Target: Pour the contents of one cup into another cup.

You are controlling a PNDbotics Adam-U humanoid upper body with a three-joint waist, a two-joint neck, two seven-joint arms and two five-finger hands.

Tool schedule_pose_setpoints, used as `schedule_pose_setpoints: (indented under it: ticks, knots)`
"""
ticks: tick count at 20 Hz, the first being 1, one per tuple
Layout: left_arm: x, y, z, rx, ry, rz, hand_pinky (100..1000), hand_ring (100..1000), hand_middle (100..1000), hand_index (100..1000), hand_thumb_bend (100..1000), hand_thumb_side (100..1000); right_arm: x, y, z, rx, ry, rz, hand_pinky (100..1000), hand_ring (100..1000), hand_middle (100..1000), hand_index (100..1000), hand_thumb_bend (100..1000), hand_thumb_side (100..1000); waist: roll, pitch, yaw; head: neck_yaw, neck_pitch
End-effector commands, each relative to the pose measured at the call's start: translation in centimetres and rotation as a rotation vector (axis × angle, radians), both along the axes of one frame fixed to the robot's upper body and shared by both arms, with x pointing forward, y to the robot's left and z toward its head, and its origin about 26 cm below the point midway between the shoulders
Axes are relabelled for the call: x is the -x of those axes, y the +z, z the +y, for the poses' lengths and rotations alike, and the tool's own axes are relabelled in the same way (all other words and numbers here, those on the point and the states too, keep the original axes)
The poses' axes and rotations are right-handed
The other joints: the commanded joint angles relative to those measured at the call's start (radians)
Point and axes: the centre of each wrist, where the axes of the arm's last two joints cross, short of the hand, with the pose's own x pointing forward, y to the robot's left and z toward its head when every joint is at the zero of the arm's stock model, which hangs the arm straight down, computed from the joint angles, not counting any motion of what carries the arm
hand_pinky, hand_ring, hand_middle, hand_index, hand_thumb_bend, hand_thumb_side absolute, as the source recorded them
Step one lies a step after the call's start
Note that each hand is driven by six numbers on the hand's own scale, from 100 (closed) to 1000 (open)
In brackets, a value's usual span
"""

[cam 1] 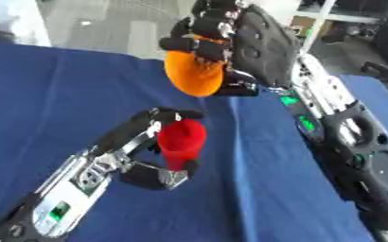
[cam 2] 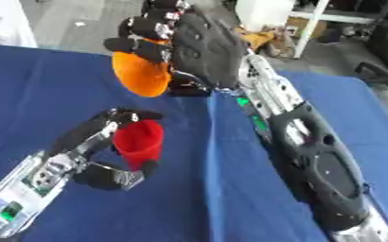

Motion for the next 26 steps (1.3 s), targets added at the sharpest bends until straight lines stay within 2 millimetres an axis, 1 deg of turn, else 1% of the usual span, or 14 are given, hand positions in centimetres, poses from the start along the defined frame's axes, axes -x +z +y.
schedule_pose_setpoints:
  ticks: [1, 12, 14, 21, 26]
  knots:
    - [0.0, 1.4, -0.1, 0.011, -0.007, -0.037, 153, 233, 481, 914, 100, 321, 0.5, 1.7, -0.5, 0.039, 0.218, -0.087, 589, 411, 614, 776, 172, 100, 0.006, -0.022, 0.001, -0.005, -0.008]
    - [0.5, 2.0, -0.6, 0.010, -0.036, -0.041, 153, 234, 481, 914, 100, 324, 0.1, 1.7, -1.2, 0.097, 0.187, -0.133, 618, 426, 643, 769, 170, 100, 0.003, -0.027, 0.008, -0.005, -0.006]
    - [0.5, 2.1, -0.7, 0.009, -0.038, -0.039, 154, 234, 481, 914, 100, 323, 0.0, 1.6, -1.2, 0.102, 0.185, -0.145, 623, 429, 649, 766, 176, 100, 0.002, -0.028, 0.009, -0.005, -0.007]
    - [0.5, 2.2, -0.7, 0.008, -0.039, -0.035, 154, 235, 481, 914, 100, 326, -0.5, 1.2, -1.6, 0.105, 0.177, -0.184, 636, 432, 666, 759, 147, 100, -0.004, -0.031, 0.009, -0.002, -0.010]
    - [0.5, 2.2, -0.7, 0.010, -0.037, -0.033, 153, 235, 482, 914, 100, 325, -0.8, 0.9, -1.7, 0.105, 0.177, -0.194, 639, 434, 670, 759, 155, 100, -0.005, -0.031, 0.008, -0.001, -0.010]
